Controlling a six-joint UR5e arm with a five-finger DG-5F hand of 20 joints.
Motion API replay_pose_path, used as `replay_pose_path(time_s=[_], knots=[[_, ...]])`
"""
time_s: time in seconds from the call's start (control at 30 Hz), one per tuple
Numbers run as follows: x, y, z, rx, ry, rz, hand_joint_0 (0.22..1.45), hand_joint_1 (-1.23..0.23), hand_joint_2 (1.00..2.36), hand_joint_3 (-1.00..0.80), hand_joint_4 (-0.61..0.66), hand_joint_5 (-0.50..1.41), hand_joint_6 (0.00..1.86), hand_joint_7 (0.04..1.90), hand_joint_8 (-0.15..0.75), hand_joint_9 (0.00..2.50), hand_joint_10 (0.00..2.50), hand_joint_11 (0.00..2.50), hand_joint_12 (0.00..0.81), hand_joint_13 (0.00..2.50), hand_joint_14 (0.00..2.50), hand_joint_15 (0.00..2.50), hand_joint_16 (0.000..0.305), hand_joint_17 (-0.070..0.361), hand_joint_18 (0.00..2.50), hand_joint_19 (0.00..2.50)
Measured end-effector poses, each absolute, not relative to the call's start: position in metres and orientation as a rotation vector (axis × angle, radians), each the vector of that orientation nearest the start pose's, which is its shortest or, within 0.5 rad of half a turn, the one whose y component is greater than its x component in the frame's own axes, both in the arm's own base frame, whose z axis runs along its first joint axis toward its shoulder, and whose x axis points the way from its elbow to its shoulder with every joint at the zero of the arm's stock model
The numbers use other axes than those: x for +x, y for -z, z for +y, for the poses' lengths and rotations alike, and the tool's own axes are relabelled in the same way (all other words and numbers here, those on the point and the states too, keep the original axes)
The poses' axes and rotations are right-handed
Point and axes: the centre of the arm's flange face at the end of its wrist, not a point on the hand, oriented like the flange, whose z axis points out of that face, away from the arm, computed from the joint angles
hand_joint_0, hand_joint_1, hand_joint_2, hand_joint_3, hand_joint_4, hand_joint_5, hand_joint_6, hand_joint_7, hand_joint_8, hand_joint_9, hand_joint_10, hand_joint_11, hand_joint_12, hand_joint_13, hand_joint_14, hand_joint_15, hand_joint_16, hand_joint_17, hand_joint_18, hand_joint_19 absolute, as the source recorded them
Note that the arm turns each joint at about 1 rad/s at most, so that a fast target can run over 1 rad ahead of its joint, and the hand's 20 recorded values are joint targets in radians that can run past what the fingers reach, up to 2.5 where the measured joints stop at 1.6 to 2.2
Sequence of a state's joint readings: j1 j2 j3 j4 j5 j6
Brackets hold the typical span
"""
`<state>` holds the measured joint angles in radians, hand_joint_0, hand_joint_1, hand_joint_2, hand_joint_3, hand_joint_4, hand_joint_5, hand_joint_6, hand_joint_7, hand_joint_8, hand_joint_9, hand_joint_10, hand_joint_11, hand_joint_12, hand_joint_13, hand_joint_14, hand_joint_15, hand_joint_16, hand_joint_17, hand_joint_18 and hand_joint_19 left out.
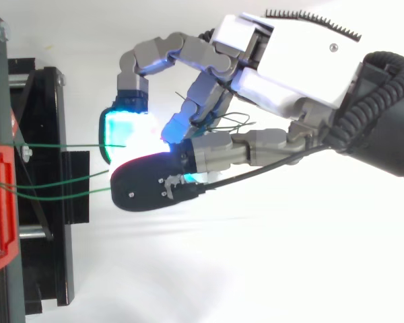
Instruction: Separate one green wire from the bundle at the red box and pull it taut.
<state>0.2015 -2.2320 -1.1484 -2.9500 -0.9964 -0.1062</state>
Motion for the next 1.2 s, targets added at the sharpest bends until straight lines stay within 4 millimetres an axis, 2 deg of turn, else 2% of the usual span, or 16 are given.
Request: replay_pose_path(time_s=[0.17, 0.43, 0.53, 0.57, 0.7, 0.93, 1.03, 1.2], knots=[[0.744, -0.311, -0.039, 1.324, -0.805, 1.05, 0.7, -0.92, 1.0, -0.5, 0.15, -0.21, 0.84, 1.16, 0.259, 1.28, 0.02, 1.48, 0.329, 1.39, 0.03, 1.29, 0.061, 0.138, 1.0, 0.71], [0.743, -0.315, -0.039, 1.342, -0.806, 1.056, 0.73, -0.95, 1.0, -0.5, 0.14, -0.21, 0.84, 1.14, 0.256, 1.27, 0.02, 1.47, 0.331, 1.36, 0.03, 1.27, 0.06, 0.135, 0.99, 0.69], [0.743, -0.315, -0.04, 1.347, -0.809, 1.054, 0.6, -0.8, 1.0, -0.5, 0.16, -0.2, 0.83, 1.15, 0.274, 1.32, 0.02, 1.51, 0.341, 1.38, 0.03, 1.27, 0.06, 0.135, 0.98, 0.75], [0.743, -0.315, -0.04, 1.348, -0.811, 1.053, 0.58, -0.74, 1.0, -0.5, 0.16, -0.19, 0.82, 1.14, 0.281, 1.34, 0.02, 1.5, 0.341, 1.39, 0.03, 1.26, 0.061, 0.137, 1.0, 0.76], [0.743, -0.315, -0.04, 1.354, -0.819, 1.046, 0.55, -0.62, 1.0, -0.5, 0.16, -0.18, 0.8, 1.17, 0.285, 1.39, 0.03, 1.51, 0.348, 1.43, 0.03, 1.27, 0.063, 0.141, 1.03, 0.78], [0.743, -0.315, -0.04, 1.36, -0.823, 1.046, 0.54, -0.6, 1.0, -0.5, 0.17, -0.17, 0.79, 1.18, 0.29, 1.41, 0.02, 1.49, 0.348, 1.45, 0.03, 1.26, 0.064, 0.144, 1.04, 0.78], [0.743, -0.314, -0.04, 1.361, -0.822, 1.047, 0.58, -0.6, 1.0, -0.5, 0.16, -0.17, 0.79, 1.2, 0.28, 1.41, 0.03, 1.52, 0.341, 1.44, 0.03, 1.26, 0.062, 0.14, 1.02, 0.78], [0.743, -0.314, -0.04, 1.361, -0.822, 1.047, 0.61, -0.64, 1.02, -0.33, 0.13, -0.18, 0.82, 1.26, 0.281, 1.41, 0.03, 1.52, 0.331, 1.43, 0.03, 1.27, 0.062, 0.14, 1.02, 0.77]])
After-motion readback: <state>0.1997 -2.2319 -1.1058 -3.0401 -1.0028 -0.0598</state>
